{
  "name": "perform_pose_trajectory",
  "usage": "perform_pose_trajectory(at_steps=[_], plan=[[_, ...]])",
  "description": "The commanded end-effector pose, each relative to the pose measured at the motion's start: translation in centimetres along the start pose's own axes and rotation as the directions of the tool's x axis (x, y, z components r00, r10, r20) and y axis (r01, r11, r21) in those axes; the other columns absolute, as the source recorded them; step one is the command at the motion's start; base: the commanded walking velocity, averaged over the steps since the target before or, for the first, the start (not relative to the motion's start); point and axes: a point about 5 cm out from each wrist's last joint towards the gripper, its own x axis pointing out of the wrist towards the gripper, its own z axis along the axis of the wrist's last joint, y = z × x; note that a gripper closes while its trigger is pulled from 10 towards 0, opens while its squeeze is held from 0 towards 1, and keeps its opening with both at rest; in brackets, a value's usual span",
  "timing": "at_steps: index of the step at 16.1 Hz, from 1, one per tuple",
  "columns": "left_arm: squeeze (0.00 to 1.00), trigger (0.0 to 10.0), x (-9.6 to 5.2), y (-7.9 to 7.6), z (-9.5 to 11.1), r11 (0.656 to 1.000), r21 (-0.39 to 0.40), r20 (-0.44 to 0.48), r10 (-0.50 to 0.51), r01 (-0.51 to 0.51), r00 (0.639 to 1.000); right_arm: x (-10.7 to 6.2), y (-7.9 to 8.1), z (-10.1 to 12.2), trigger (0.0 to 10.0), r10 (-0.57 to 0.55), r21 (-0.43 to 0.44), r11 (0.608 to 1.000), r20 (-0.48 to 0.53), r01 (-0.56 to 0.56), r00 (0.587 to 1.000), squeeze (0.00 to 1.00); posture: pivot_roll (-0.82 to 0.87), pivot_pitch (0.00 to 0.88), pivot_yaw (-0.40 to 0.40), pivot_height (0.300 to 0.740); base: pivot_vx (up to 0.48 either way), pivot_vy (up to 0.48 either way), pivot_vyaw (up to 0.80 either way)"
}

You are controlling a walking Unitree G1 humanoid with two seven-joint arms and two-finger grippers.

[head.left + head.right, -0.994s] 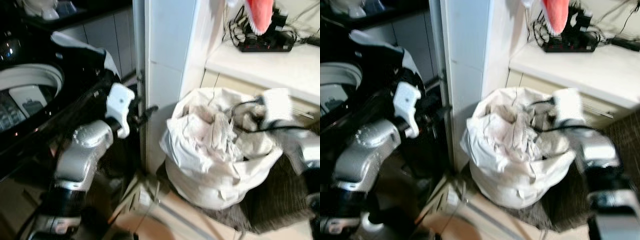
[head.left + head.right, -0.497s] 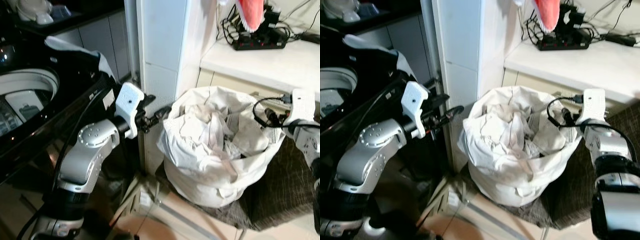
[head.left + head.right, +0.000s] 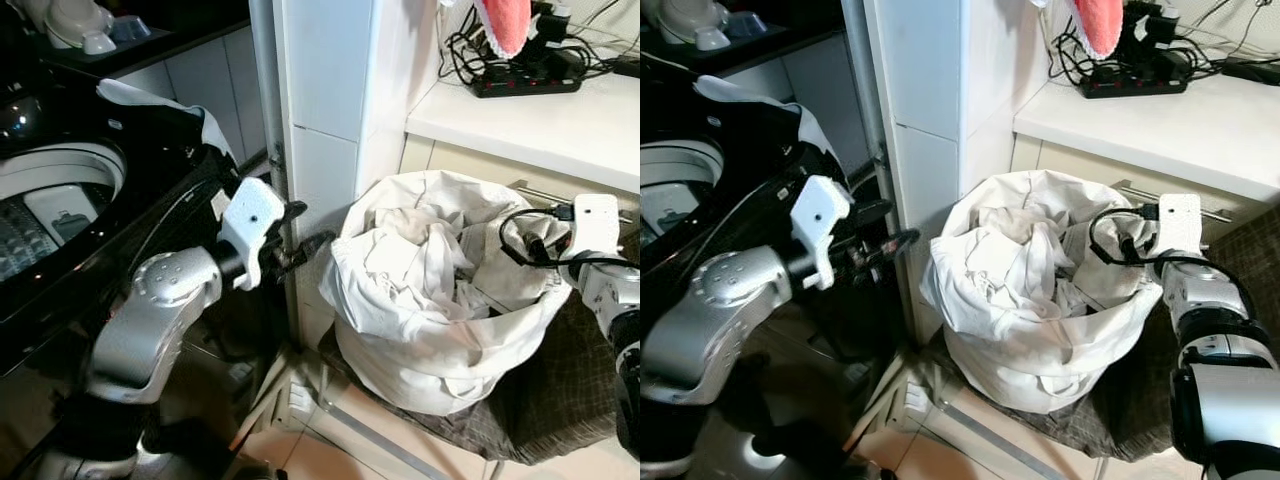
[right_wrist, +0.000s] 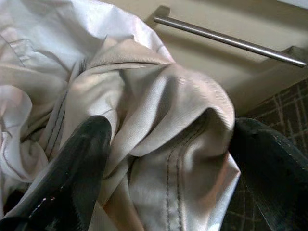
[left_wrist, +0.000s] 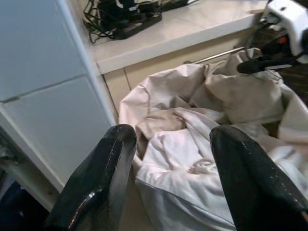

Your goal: Clothes washing

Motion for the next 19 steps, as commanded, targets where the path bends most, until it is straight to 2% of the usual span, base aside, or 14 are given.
perform_pose_trajectory(at_steps=[1,2,7,11,12,14,15,19], plan=[[0.0,10.0,-0.2,-0.7,0.7,0.998,-0.016,0.037,-0.062,0.063,0.997,0.1,0.0,0.9,10.0,-0.012,0.013,1.0,0.028,0.012,1.0,0.0,0.1,0.0,0.063,0.74,0.0,0.0,0.0],[0.0,10.0,-0.6,-1.2,1.3,0.994,-0.038,0.07,-0.104,0.106,0.992,0.1,-0.2,0.4,10.0,-0.042,0.005,0.999,0.011,0.042,0.999,0.0,0.12,0.0,0.068,0.74,0.0,0.0,0.0],[0.0,10.0,-1.4,-0.9,1.6,0.994,-0.021,0.044,-0.107,0.108,0.993,0.1,-0.3,0.8,10.0,-0.097,0.029,0.995,0.012,0.096,0.995,0.0,0.16,0.0,0.079,0.74,0.0,0.0,0.0],[0.0,10.0,-1.9,-1.0,1.7,0.992,-0.02,0.024,-0.122,0.122,0.992,0.2,-0.1,-0.1,10.0,-0.11,0.03,0.993,-0.051,0.111,0.993,0.0,0.17,0.0,0.088,0.74,0.0,0.0,0.0],[0.0,10.0,-1.9,-1.1,1.7,0.992,-0.019,0.021,-0.124,0.125,0.992,0.2,0.0,-0.2,6.2,-0.106,0.031,0.994,-0.061,0.108,0.992,0.0,0.17,0.0,0.089,0.74,0.0,0.0,0.0],[0.0,10.0,-1.9,-1.1,1.7,0.99,-0.02,0.012,-0.136,0.136,0.991,0.2,0.3,-0.7,0.4,-0.097,0.045,0.994,-0.086,0.101,0.992,0.0,0.17,0.0,0.091,0.74,0.0,0.0,0.0],[0.0,10.0,-1.9,-1.2,1.8,0.99,-0.02,0.01,-0.14,0.14,0.99,0.2,0.3,-0.8,0.0,-0.095,0.052,0.994,-0.091,0.1,0.991,0.0,0.17,0.0,0.091,0.74,0.0,0.0,0.0],[0.0,10.0,-1.9,-1.6,1.7,0.983,-0.038,-0.002,-0.177,0.177,0.984,0.2,0.3,-0.9,0.0,-0.094,0.061,0.993,-0.1,0.1,0.991,0.0,0.17,0.0,0.091,0.74,0.0,0.0,0.0]])
